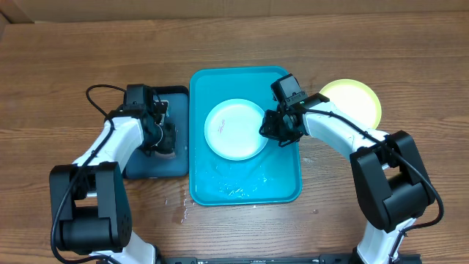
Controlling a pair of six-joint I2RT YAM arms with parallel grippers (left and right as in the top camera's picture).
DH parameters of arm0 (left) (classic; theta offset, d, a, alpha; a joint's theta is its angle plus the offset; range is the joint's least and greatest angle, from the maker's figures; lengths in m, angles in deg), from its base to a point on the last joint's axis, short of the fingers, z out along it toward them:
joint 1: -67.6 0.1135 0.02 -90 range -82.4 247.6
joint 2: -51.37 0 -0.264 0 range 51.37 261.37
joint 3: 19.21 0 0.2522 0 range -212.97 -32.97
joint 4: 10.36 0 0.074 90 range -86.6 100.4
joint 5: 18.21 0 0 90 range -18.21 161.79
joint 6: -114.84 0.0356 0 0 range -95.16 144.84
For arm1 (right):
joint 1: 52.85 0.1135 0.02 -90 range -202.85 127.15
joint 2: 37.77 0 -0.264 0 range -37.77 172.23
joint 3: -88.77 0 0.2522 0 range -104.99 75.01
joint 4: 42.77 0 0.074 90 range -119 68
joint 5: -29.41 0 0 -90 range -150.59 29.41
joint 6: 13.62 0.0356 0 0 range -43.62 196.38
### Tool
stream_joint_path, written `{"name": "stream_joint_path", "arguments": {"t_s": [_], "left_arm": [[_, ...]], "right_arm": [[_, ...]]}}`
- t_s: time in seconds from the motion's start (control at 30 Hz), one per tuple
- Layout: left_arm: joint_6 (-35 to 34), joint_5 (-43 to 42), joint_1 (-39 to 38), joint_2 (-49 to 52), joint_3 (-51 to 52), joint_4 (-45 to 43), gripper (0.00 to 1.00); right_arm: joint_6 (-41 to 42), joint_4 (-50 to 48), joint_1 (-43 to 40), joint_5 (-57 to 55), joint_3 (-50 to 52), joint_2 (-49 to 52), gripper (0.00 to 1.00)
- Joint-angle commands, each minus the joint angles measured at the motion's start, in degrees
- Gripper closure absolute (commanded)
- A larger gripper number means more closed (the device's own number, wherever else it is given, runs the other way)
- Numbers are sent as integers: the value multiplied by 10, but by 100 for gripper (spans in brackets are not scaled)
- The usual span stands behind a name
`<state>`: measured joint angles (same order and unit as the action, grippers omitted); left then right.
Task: Clean dirty plates on tray and stack at the side
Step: 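Dip the sponge in the black tray water with the left gripper, then lift the sponge and carry it onto the white plate, left gripper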
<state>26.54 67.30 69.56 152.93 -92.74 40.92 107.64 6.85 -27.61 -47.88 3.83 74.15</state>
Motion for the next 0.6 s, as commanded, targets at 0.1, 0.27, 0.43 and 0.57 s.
{"name": "stream_joint_path", "arguments": {"t_s": [0.1,0.27,0.43,0.57], "left_arm": [[4,73,0,-35,-86,47,96],[5,112,-5,-42,-145,90,96],[0,106,-10,-42,-160,103,96],[-10,97,-10,-42,-160,110,96]], "right_arm": [[0,-6,3,5,4,-4,96],[0,-6,3,7,4,-4,96],[0,-6,3,24,4,-4,96],[0,-7,3,24,4,-4,96]]}}
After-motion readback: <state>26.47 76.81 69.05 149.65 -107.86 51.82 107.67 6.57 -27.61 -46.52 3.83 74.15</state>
